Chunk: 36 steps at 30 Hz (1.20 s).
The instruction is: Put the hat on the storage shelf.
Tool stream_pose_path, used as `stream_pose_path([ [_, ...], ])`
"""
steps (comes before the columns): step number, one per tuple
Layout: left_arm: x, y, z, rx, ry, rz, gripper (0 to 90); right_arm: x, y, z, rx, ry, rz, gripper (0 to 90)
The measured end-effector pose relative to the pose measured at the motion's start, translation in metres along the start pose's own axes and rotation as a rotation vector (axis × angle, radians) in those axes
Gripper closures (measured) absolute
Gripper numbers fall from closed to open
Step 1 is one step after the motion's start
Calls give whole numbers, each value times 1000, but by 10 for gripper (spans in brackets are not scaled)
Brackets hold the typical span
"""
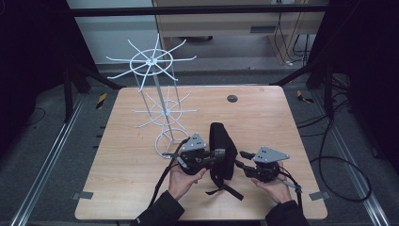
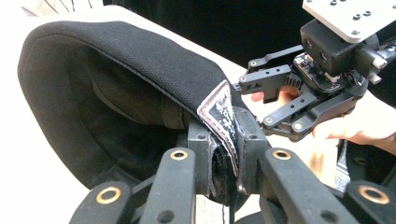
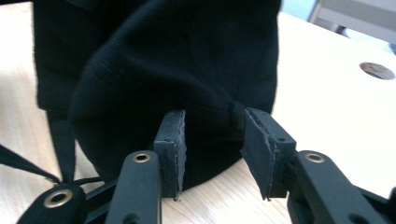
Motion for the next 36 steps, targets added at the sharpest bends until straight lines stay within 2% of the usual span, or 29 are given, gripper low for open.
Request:
stream_pose_path([
  [5,0,-2,4,5,3,-16,791,8,-3,4,-19,39,47,590],
  [7,0,-4,5,12,1,-15,791,11,-3,5,-20,54,58,652],
  [9,-1,-6,5,16,-9,-14,791,12,-1,5,-19,62,58,765],
  [11,-2,-7,6,16,-11,-15,790,12,0,5,-8,50,64,858],
  [12,-3,-8,7,13,-13,-13,789,11,1,5,1,44,65,870],
  [16,-1,-6,11,-21,-16,3,775,8,9,8,7,38,43,881],
  [20,3,1,13,-47,-24,43,725,8,24,17,-11,57,14,882],
  [24,9,6,6,-25,-33,102,671,9,33,24,-9,70,-11,882],
  [28,14,6,-6,15,-39,154,613,15,36,31,23,98,-18,883],
  [32,17,3,-17,38,-31,175,600,24,41,39,54,129,-29,884],
  [34,17,0,-21,40,-15,169,588,27,44,43,66,140,-34,884],
  [36,17,-4,-24,50,-17,176,577,29,45,44,88,142,-46,883],
])
Point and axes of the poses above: each handheld gripper's, and its own axes: y roughly backward along the jaws, z roughly out of its top, x roughly to its left, the point moved 4 cm from there along -y, roughly forward along the jaws, and after that the axes turned 9 degrees about -y, right-handed, at the moved point
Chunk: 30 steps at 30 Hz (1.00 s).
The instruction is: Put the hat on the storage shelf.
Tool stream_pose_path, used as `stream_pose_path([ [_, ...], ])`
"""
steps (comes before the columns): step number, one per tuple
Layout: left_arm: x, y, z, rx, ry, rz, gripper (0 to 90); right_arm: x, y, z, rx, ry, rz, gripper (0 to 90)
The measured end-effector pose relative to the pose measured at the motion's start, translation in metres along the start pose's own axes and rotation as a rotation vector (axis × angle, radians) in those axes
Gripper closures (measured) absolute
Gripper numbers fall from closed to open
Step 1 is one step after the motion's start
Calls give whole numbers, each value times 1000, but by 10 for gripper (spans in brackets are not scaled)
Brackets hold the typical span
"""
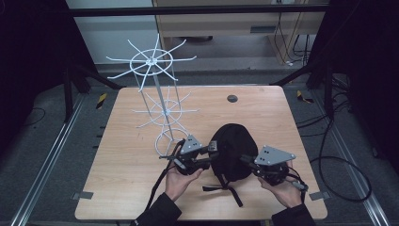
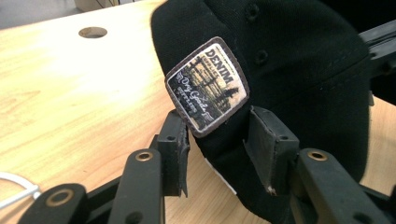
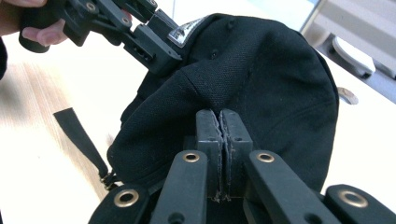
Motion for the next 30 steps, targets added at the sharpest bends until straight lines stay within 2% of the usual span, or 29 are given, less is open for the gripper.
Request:
stream_pose_path([
  [5,0,-10,-10,62,-21,46,556,0,-11,-3,36,-47,-14,879],
  [11,7,-18,-31,128,-11,91,557,2,-33,-10,35,-80,-27,873],
  [14,10,-19,-39,152,3,98,554,1,-41,-12,27,-103,-32,870],
  [17,13,-16,-44,169,-3,102,546,-1,-42,-11,-10,-134,-27,868],
  [22,12,1,-44,181,-34,106,528,-10,-35,-9,-59,-172,-52,838],
  [24,12,9,-42,171,-31,107,519,-15,-29,-9,-82,-196,-69,818],
  [26,10,17,-39,167,-13,87,497,-19,-24,-7,-105,-216,-77,781],
  [27,10,22,-38,163,-28,93,492,-20,-22,-6,-117,-220,-78,759],
  [30,8,38,-38,147,-27,90,471,-24,-20,-4,-120,-227,-84,701],
])
Point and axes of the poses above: each handheld gripper's, and its own axes: y roughly backward along the jaws, z roughly out of its top, x roughly to its left, the point moved 4 cm from there along -y, roughly forward along the jaws, and after that the axes turned 9 degrees about -y, right-handed, at the moved point
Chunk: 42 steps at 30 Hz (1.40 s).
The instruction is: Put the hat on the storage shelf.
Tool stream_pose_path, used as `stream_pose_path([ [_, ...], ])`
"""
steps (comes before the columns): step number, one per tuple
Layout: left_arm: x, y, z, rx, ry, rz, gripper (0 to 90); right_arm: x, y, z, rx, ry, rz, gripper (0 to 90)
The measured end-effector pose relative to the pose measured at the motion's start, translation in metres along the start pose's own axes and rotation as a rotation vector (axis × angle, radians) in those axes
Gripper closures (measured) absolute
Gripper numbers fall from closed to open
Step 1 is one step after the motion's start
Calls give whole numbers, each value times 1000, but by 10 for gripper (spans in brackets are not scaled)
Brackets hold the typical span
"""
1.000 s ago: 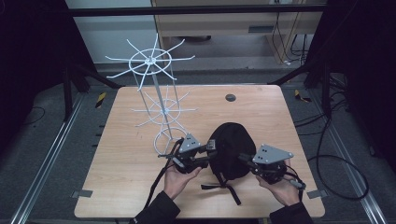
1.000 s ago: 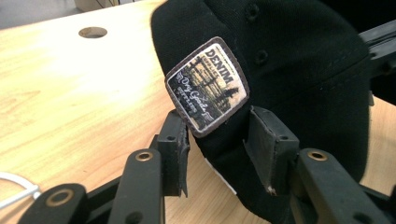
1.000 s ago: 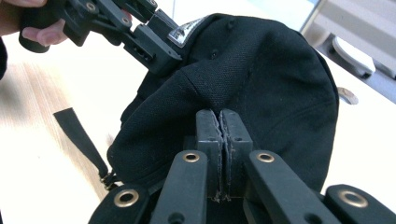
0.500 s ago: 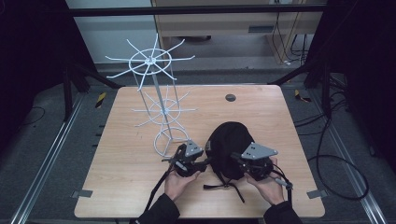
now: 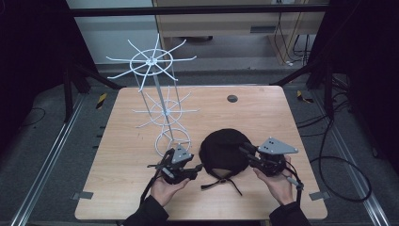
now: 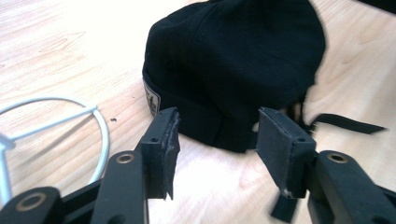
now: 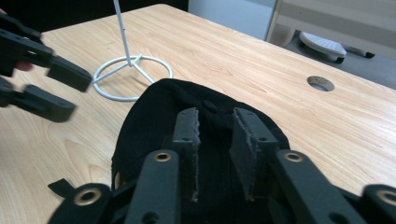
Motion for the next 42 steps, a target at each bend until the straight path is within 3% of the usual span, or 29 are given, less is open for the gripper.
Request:
stream_pose_path([
  [8,15,39,-26,-18,18,52,409,-3,-19,3,49,8,14,529],
  [13,37,66,-45,-34,75,103,388,-7,-36,2,101,25,4,488],
  [20,71,99,-69,-55,137,222,362,-13,-60,2,163,82,13,412],
  [23,86,104,-79,-37,153,293,343,-15,-71,0,181,69,24,420],
  [25,95,104,-87,-4,151,334,332,-16,-76,-3,198,77,24,451],
  [28,104,103,-97,20,188,336,323,-16,-79,-7,240,93,37,551],
  [33,115,108,-103,14,211,364,324,-13,-80,-13,330,107,22,826],
  [34,117,109,-105,16,221,368,325,-12,-80,-14,340,102,24,847],
  [37,124,111,-111,21,239,381,329,-10,-78,-13,324,100,26,863],
  [42,131,113,-116,10,270,389,332,-9,-64,-4,249,84,31,868],
])
Point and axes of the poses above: each handheld gripper's, and its own axes: y roughly backward along the jaws, z roughly out of its top, x roughly to its left, the point moved 4 cm from there along -y, roughly forward along the jaws, and after that the axes turned 9 degrees about -y, right-handed, at the moved point
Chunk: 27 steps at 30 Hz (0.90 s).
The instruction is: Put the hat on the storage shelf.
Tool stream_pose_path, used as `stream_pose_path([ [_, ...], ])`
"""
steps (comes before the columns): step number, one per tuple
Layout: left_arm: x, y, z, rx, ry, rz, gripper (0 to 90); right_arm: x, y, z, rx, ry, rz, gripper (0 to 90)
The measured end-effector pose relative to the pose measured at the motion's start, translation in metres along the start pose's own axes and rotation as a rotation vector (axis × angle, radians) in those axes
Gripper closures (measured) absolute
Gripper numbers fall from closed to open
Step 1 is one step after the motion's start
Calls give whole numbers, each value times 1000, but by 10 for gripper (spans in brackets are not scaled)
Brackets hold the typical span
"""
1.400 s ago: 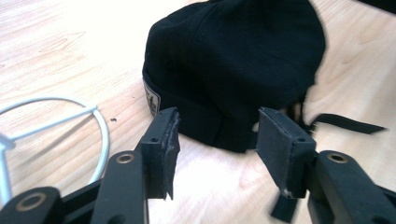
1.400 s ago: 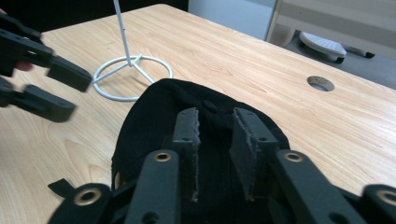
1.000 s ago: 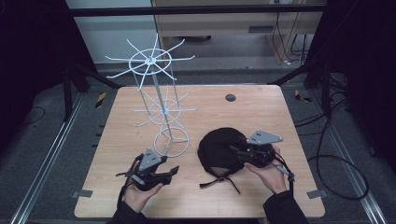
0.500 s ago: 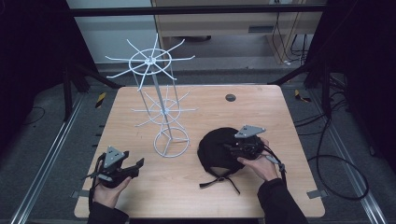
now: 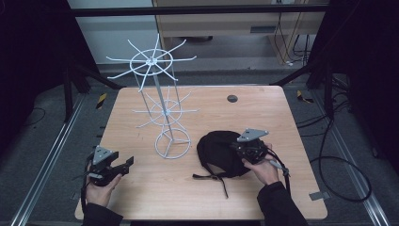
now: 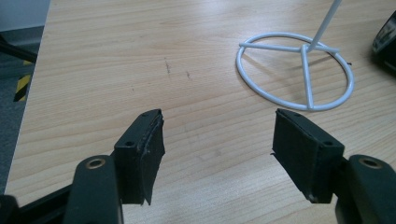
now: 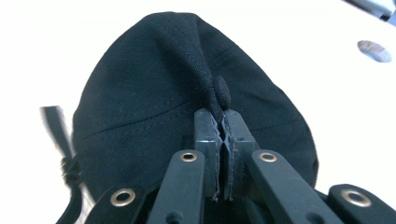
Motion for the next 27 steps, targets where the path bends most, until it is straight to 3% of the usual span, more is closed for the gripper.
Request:
stream_pose_path([
  [12,2,-1,-3,-1,4,4,332,-8,48,12,-180,-42,-20,869],
  [27,0,-1,-3,3,10,-1,329,-23,109,27,-418,-110,-91,870],
])
Point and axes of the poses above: each handheld gripper's, and its own axes: y roughly backward along the jaws, z roughly out of its top, x roughly to its left, the point moved 4 cm from there along -y, roughly forward along the jaws, and after that the axes turned 9 degrees about -y, right-handed, at the moved point
